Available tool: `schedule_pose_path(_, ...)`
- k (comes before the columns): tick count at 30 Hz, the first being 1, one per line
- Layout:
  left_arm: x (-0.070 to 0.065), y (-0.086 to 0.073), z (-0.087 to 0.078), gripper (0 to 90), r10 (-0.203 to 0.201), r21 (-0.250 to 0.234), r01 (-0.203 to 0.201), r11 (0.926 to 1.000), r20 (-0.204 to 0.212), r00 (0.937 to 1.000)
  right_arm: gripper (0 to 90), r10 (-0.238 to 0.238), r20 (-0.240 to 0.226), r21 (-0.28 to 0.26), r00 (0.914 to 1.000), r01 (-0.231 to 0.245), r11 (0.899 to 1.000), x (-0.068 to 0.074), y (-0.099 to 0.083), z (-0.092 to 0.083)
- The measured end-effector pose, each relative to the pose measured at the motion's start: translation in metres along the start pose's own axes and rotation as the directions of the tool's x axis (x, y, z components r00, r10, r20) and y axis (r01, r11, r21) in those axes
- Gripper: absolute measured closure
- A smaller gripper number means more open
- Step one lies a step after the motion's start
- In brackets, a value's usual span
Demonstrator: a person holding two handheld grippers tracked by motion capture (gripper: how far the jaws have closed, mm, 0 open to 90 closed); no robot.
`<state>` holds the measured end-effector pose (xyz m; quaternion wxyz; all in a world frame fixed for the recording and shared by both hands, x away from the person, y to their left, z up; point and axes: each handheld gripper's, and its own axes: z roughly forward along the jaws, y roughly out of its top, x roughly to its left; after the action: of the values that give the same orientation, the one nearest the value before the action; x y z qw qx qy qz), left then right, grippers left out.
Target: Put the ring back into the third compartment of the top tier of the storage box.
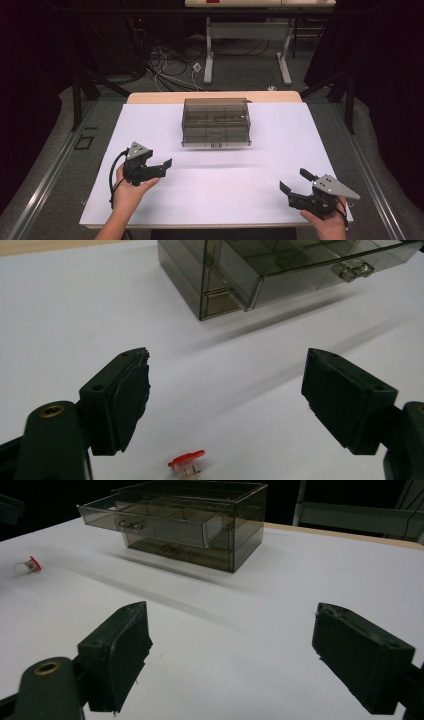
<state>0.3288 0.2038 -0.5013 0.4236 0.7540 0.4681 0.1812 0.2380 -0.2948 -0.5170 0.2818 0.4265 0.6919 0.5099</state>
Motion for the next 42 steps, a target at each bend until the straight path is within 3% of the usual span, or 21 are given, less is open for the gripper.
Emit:
schedule_pose_path(8, 0.009, -0.010, 0.001, 24.2, -0.047, 0.043, 0.047, 0.9980, -0.013, 0.9988, 14.6, 0.002, -0.003, 0.001, 1.0000, -0.002, 1.000, -0.002, -0.001, 0.000)
schedule_pose_path(11, 0.011, -0.013, 0.002, 25.5, -0.068, 0.032, 0.068, 0.9971, -0.028, 0.9973, 14.7, 0.000, -0.006, 0.006, 1.0000, 0.000, 1.000, -0.002, -0.001, 0.000)
schedule_pose_path(16, 0.014, -0.016, 0.004, 30.7, -0.110, 0.055, 0.111, 0.9923, -0.015, 0.9938, 14.7, 0.010, -0.007, 0.004, 0.9999, -0.010, 1.000, -0.003, -0.001, 0.000)
schedule_pose_path(25, 0.016, -0.021, 0.011, 36.8, -0.107, 0.090, 0.110, 0.9898, -0.037, 0.9935, 14.7, 0.014, -0.018, 0.012, 0.9997, -0.013, 1.000, -0.003, -0.001, 0.000)
schedule_pose_path(28, 0.015, -0.022, 0.013, 39.4, -0.117, 0.112, 0.119, 0.9865, -0.024, 0.9928, 14.6, 0.016, -0.021, 0.016, 0.9996, -0.016, 1.000, -0.003, -0.001, 0.000)
schedule_pose_path(42, 0.015, -0.027, 0.023, 44.1, -0.118, 0.184, 0.123, 0.9752, -0.038, 0.9923, 14.7, 0.036, -0.026, 0.022, 0.9990, -0.035, 0.999, -0.005, -0.001, -0.001)
